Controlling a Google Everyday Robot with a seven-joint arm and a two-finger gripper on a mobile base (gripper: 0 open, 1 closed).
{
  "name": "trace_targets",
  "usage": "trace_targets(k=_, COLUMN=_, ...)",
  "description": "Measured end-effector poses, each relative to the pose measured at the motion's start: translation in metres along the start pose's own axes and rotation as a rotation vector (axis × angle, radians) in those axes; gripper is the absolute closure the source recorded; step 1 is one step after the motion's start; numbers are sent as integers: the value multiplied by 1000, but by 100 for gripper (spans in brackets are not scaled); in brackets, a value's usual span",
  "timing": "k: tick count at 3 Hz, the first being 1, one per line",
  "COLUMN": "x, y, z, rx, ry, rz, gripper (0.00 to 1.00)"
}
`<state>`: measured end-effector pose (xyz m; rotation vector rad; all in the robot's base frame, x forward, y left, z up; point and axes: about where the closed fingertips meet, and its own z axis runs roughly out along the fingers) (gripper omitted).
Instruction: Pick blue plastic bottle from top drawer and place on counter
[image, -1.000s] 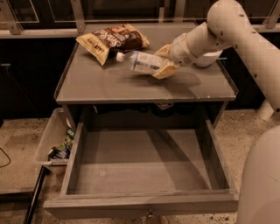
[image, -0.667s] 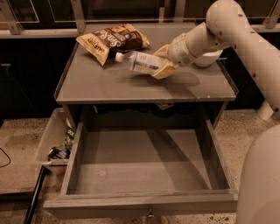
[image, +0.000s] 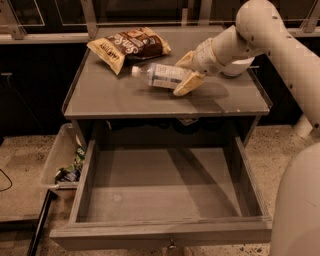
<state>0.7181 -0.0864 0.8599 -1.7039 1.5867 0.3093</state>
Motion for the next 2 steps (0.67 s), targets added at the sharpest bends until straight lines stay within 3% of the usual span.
trace_targets(k=1, x=0, y=0, z=0, rx=0, ry=0, rz=0, gripper=0)
trace_targets(k=2, x=0, y=0, z=0, rx=0, ry=0, rz=0, gripper=0)
